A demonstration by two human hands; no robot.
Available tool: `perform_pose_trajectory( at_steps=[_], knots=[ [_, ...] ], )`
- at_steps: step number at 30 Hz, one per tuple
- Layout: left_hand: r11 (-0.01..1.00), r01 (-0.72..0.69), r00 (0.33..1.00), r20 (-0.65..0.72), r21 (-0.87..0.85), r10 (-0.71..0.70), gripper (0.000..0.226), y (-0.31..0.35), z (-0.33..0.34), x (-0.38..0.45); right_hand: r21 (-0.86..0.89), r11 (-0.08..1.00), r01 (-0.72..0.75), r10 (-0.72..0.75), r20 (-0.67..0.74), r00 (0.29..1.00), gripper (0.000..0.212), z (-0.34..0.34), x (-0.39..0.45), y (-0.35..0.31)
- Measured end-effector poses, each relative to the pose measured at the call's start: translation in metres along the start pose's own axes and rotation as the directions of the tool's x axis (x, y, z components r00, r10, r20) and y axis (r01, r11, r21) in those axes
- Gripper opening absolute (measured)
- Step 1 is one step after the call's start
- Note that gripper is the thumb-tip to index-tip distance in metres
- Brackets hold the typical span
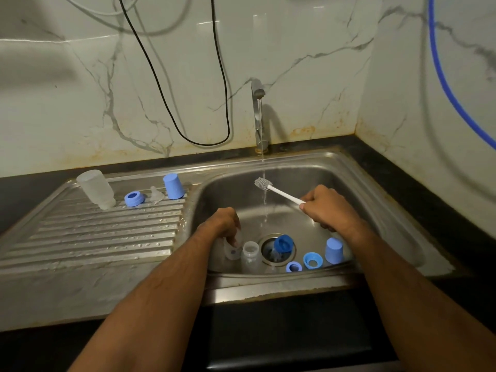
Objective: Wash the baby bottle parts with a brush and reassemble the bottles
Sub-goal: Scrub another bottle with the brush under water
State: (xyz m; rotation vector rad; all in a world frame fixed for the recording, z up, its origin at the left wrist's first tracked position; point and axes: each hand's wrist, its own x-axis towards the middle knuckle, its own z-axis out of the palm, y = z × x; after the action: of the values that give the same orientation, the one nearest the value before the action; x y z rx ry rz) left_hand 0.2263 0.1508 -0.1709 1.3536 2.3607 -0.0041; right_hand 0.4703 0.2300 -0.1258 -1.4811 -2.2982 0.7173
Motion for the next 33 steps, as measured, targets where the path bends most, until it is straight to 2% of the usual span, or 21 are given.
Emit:
perform_pose_trajectory(
  at_steps=[5,10,13,16,19,23,28,33],
  knots=[
    [1.000,0.003,0.998,-0.060,-0.028,-0.004,0.057,0.000,-0.003,-0.001,0.015,1.000,-0.008,0.009,-0.013,1.000,0.021,-0.004,-0.001,0.001],
    [0.967,-0.038,0.961,-0.274,-0.251,-0.033,0.052,0.013,-0.018,0.002,0.018,1.000,-0.011,0.012,-0.060,0.998,0.018,-0.019,0.005,-0.003],
    [0.899,-0.134,0.918,-0.394,-0.417,-0.046,0.039,0.032,-0.025,0.009,0.034,0.999,-0.016,0.019,-0.085,0.996,0.018,-0.034,0.013,-0.007],
    [0.785,-0.224,0.882,-0.463,-0.578,-0.090,0.027,0.053,-0.025,0.018,0.062,0.998,-0.027,0.034,-0.111,0.993,0.017,-0.044,0.020,-0.008],
    [0.711,-0.272,0.862,-0.492,-0.649,-0.119,0.034,0.067,-0.022,0.031,0.102,0.994,-0.036,0.048,-0.123,0.991,0.018,-0.039,0.024,0.000],
    [0.661,-0.323,0.839,-0.528,-0.678,-0.132,0.036,0.075,-0.018,0.043,0.129,0.990,-0.048,0.065,-0.128,0.990,0.014,-0.034,0.034,0.010],
    [0.606,-0.332,0.797,-0.558,-0.723,-0.229,0.034,0.076,-0.013,0.050,0.154,0.988,-0.029,0.052,-0.150,0.987,0.014,-0.033,0.037,0.009],
    [0.547,-0.346,0.812,-0.535,-0.762,-0.232,0.035,0.071,-0.010,0.053,0.085,0.996,-0.019,0.029,-0.122,0.992,0.015,-0.038,0.031,0.008]
  ],
)
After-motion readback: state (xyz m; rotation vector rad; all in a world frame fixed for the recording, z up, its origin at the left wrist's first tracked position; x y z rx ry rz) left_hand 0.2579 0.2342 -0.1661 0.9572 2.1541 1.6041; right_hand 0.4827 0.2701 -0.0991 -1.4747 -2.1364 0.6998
